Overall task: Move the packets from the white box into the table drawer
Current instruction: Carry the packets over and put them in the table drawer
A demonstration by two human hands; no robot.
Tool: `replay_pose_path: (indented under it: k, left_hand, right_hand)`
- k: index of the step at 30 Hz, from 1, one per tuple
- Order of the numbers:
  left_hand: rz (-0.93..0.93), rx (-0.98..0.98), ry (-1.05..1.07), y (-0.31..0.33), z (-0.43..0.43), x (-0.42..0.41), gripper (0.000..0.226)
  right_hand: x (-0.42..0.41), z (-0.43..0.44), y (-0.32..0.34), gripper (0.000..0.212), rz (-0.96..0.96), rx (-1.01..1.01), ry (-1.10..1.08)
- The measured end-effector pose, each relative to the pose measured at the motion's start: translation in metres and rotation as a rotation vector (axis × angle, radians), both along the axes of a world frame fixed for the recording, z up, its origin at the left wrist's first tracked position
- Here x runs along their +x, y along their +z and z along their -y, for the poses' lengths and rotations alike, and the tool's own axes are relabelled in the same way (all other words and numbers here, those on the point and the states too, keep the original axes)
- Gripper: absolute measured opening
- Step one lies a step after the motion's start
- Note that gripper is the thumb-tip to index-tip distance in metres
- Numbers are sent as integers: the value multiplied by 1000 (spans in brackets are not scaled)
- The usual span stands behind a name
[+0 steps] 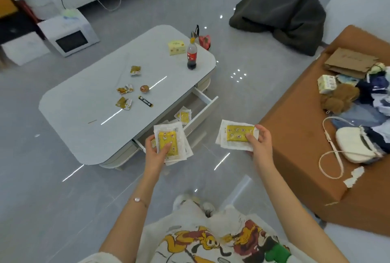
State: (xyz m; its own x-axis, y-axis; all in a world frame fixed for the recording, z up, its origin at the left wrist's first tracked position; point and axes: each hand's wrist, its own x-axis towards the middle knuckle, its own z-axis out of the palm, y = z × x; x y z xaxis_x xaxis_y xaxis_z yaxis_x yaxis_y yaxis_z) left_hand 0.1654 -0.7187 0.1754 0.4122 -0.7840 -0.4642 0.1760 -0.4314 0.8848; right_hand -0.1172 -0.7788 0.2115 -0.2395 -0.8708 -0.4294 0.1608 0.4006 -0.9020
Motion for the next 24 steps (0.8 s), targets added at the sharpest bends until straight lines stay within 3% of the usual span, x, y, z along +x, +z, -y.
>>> replay_pose_path:
  k: [9, 19, 24]
  left_hand:
    - [10, 62, 225, -31, 69, 29, 49]
    - [-121, 265, 347, -90, 175, 52, 56]
    - [-167, 353, 397, -142, 215, 60, 57]
  right_hand:
    - [39, 129, -23, 35, 41, 72, 190]
    - [72, 262, -57, 40, -78, 217, 278]
    - [105, 326, -117, 41, -103, 303, 402]
